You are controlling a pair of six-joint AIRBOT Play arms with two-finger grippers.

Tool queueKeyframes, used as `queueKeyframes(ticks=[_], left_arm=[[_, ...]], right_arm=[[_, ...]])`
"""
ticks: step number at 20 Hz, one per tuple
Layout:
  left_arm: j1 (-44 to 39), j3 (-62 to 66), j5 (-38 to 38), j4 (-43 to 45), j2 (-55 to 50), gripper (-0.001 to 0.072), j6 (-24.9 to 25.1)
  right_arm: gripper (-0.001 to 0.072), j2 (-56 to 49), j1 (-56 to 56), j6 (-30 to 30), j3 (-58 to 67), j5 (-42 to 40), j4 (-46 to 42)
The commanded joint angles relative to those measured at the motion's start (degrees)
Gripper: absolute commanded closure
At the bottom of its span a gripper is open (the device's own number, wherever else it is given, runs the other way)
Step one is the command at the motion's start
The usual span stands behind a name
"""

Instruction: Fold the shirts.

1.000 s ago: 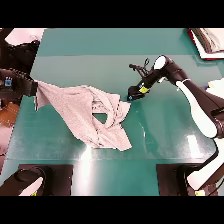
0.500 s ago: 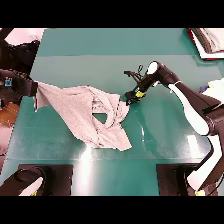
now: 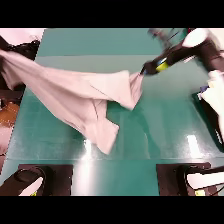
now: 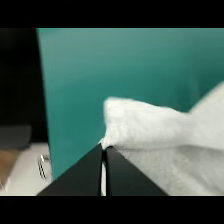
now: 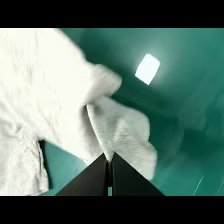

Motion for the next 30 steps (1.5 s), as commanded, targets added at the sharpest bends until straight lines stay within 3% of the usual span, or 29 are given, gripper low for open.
queueKeyframes(ticks=[1,6,10,13,16,20,24,27,29,30], left_arm=[[0.02,11.85,3.72,3.32,0.04,0.0685,-0.04],[0.0,24.17,4.24,2.16,0.09,0.0686,-0.04],[0.0,27.54,5.33,-3.56,0.2,0.0686,0.0],[0.02,25.66,5.46,-9.6,-0.04,0.0686,0.02],[0.0,16.41,3.96,-14.99,-0.57,0.0686,0.2],[0.0,2.23,-4.11,-18.84,-4.63,0.0686,0.35],[0.02,-14.21,-1.53,-28.98,-8.31,0.0686,4.37],[0.02,-22.43,0.74,-30.71,-10.08,0.0685,5.75],[0.02,-23.8,0.37,-30.56,-10.58,0.0685,5.75],[0.02,-23.8,0.66,-30.51,-10.56,0.0685,5.79]], right_arm=[[0.0703,9.62,-5.88,2.8,8.13,-2.75,-0.02],[0.0702,21.77,-12.02,3.32,13.27,-5.62,-0.02],[0.0703,32.72,-18.25,4.9,7.58,-10.16,-0.02],[0.0703,38.38,-23.21,6.47,1.53,-8.48,0.02],[0.0702,39.69,-25.83,9.94,-6.75,0.04,0.02],[0.0702,35.78,-25.97,10.93,-22.43,13.31,0.02],[0.0701,31.71,-25.97,8.55,-41.46,10.36,-0.02],[0.0685,28.65,-25.97,3.28,-51.8,6.4,0.0],[0.0203,25.51,-25.97,2.32,-53.57,6.64,0.2],[0.0147,23.71,-25.97,2.32,-52.94,6.95,0.55]])
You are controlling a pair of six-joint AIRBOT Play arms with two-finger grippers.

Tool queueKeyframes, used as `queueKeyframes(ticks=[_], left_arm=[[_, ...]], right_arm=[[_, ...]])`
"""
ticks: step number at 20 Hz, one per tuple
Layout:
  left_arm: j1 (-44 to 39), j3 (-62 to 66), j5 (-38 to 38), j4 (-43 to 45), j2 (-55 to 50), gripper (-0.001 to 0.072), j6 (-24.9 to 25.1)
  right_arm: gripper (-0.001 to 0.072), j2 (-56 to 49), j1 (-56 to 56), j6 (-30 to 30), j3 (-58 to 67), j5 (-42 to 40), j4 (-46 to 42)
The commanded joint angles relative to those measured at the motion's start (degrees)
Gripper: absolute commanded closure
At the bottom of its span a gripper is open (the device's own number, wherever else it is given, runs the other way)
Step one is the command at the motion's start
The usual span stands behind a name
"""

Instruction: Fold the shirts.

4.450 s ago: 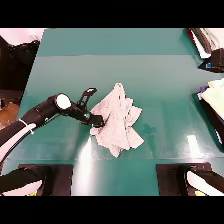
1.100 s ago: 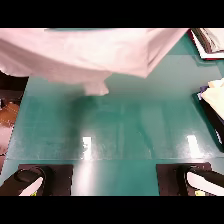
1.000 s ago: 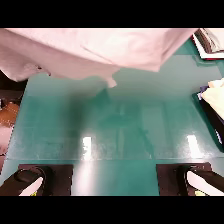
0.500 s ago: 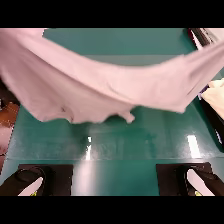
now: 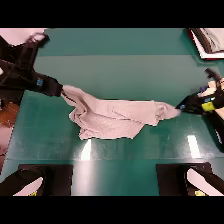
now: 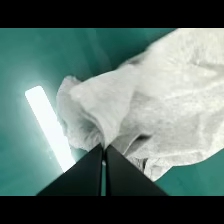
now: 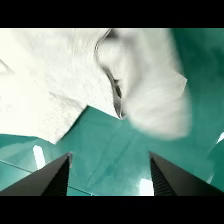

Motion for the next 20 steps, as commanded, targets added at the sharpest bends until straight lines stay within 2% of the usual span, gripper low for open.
queueKeyframes(ticks=[1,4,9,10,11,12,16,20], left_arm=[[0.02,-3.74,0.79,-1.81,-0.94,0.0685,0.79],[0.0,-3.74,1.05,-1.81,-0.94,0.0685,0.76],[0.02,-3.74,1.9,-1.84,-0.96,0.0685,0.52],[0.02,-3.74,1.88,-1.84,-0.94,0.0685,0.55],[0.02,-3.74,1.88,-1.84,-0.94,0.0686,0.52],[0.02,-3.74,1.9,-1.84,-0.96,0.0685,0.55],[0.02,-3.74,1.88,-1.84,-0.96,0.0685,0.52],[0.02,-3.74,1.9,-1.84,-0.96,0.0685,0.52]], right_arm=[[0.0147,-5.31,-0.04,-2.32,-2.97,-0.44,0.55],[0.0155,-8.9,3.02,-2.29,2.43,-2.8,0.57],[0.0159,-18.47,12.79,-2.29,11.41,-12.66,0.0],[0.016,-21.64,13.73,-2.29,13.77,-12.39,0.0],[0.0193,-24.48,14.34,-2.32,15.89,-11.52,-0.02],[0.0283,-27.23,14.86,-2.32,18.1,-10.23,-0.04],[0.0283,-35.21,15.98,-2.99,24.0,-6.38,-0.35],[0.0283,-38.01,16.13,-4.96,25.27,-5.75,-1.49]])
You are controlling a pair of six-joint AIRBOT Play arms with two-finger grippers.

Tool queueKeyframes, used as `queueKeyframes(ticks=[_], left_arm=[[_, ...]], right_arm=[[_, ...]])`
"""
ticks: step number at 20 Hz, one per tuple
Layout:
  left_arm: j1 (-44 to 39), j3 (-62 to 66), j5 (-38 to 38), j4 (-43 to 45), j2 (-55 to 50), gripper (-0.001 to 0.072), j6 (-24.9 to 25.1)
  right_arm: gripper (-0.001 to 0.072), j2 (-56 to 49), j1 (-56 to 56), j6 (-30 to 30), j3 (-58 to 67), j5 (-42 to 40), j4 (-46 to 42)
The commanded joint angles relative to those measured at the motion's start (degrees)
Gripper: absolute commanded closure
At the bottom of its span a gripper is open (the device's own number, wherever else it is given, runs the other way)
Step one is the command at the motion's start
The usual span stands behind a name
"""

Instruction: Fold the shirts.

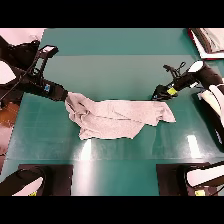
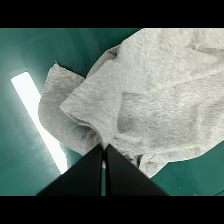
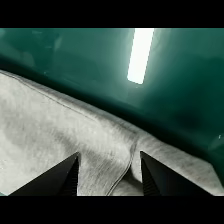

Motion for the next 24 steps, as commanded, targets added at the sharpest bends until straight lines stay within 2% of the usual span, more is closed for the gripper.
queueKeyframes(ticks=[1,8,9,13,14,15,16,17,21,22,23,24], left_arm=[[0.0,-0.02,0.13,0.0,-0.02,0.0685,-0.04],[0.0,-0.02,0.48,0.0,-0.04,0.0685,-0.04],[0.02,-0.02,0.46,0.0,-0.04,0.0685,-0.04],[0.02,-0.02,0.07,0.0,-0.04,0.0685,-0.04],[0.02,-0.02,0.0,0.0,-0.04,0.0685,-0.04],[0.02,-0.02,0.02,0.0,-0.02,0.0685,-0.04],[0.0,-0.02,0.02,0.0,-0.04,0.0685,-0.04],[0.02,-0.02,0.02,0.0,-0.04,0.0685,-0.04],[0.02,-0.02,0.02,0.0,-0.02,0.0685,-0.04],[0.02,-0.02,0.02,0.0,-0.02,0.0685,-0.04],[0.02,-0.02,0.02,0.0,-0.02,0.0685,-0.04],[0.02,-0.02,0.02,0.0,-0.02,0.0685,-0.04]], right_arm=[[0.0283,-2.67,0.48,-1.73,1.6,1.42,-0.48],[0.0289,-2.67,1.51,-1.81,1.55,4.2,-0.63],[0.0348,-2.67,2.14,-1.86,1.55,3.93,-0.68],[0.0349,-2.64,4.04,-1.86,1.57,1.05,-0.7],[0.039,-2.64,4.0,-1.86,1.57,0.7,-0.68],[0.0501,-2.64,4.0,-1.88,1.57,0.57,-0.7],[0.0575,-2.64,3.98,-1.88,1.57,0.37,-0.72],[0.0577,-2.64,3.96,-1.88,1.6,0.31,-0.7],[0.0558,-1.9,2.91,-2.08,1.68,-0.11,-0.63],[0.0416,-1.95,2.38,-2.6,1.68,-0.09,-0.66],[0.0312,-2.01,1.88,-2.93,1.66,-0.07,-0.66],[0.0312,-2.01,1.46,-3.13,1.64,-0.13,-0.66]])
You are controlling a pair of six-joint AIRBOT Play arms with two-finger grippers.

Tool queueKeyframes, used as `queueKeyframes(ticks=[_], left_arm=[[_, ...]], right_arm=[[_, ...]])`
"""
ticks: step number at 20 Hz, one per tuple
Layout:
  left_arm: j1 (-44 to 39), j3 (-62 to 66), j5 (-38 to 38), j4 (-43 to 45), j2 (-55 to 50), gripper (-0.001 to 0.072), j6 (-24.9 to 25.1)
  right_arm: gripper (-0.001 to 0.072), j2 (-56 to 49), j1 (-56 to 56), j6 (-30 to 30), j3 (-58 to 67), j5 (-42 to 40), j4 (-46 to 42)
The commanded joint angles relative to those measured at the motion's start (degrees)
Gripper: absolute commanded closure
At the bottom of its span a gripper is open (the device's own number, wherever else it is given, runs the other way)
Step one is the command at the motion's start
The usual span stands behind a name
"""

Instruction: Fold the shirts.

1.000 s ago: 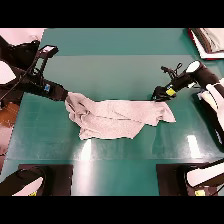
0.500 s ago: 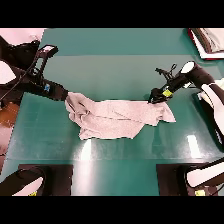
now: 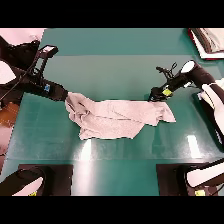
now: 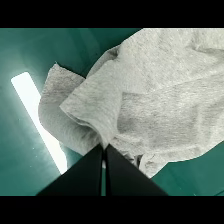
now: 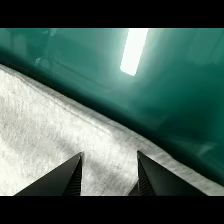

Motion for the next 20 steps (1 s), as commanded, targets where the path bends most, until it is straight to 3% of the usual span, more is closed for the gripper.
queueKeyframes(ticks=[1,18,20], left_arm=[[0.02,-0.02,0.02,0.0,-0.04,0.0685,0.02],[0.0,-0.02,0.0,-0.17,-0.02,0.0685,-0.2],[0.02,-0.02,0.02,-0.17,-0.04,0.0685,-0.2]], right_arm=[[0.0312,0.11,-1.09,-0.98,0.02,-0.22,0.07],[0.0325,-0.52,0.42,-1.49,-0.04,1.03,-3.8],[0.041,-0.52,1.6,-1.53,-0.04,0.83,-3.8]])
